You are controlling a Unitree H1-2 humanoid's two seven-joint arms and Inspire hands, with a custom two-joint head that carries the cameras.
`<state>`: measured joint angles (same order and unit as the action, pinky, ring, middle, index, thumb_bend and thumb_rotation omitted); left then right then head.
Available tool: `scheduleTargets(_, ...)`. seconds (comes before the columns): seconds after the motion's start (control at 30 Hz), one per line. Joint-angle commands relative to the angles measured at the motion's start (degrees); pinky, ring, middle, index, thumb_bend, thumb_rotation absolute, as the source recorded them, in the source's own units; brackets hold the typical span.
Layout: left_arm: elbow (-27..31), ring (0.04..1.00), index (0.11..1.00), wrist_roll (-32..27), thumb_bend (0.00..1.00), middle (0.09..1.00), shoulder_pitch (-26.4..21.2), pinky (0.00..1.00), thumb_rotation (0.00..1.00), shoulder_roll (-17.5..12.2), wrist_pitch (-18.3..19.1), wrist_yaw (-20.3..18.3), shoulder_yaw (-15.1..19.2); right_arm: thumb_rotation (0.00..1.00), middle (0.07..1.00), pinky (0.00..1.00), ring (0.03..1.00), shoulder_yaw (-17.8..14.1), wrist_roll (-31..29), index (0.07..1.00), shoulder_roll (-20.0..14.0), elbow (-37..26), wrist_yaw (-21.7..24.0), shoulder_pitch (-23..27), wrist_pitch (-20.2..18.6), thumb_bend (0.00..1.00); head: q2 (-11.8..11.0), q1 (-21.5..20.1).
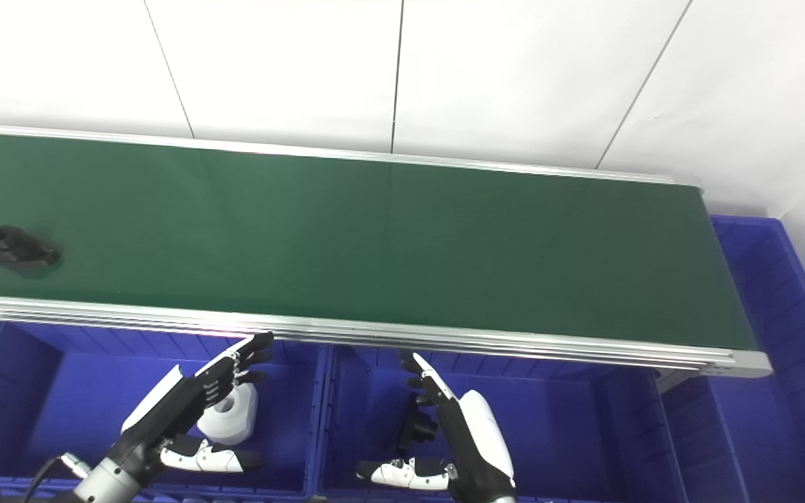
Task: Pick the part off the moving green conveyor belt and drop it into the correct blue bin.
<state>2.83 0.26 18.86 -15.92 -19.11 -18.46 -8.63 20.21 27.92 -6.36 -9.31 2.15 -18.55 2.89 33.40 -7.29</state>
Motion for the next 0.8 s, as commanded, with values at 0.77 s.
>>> scheduleTargets(0.77,-0.25,0.875,0.897,4.51,0.77,0.911,-0.96,0.78,0.26,2.32,-2.59,1.72,-1.69,0.2,0.91,0.77,0.863,-1.49,-3.65,0.939,-2.27,2.55,-1.67,0.53,7.82,0.71,-4.8,19.81)
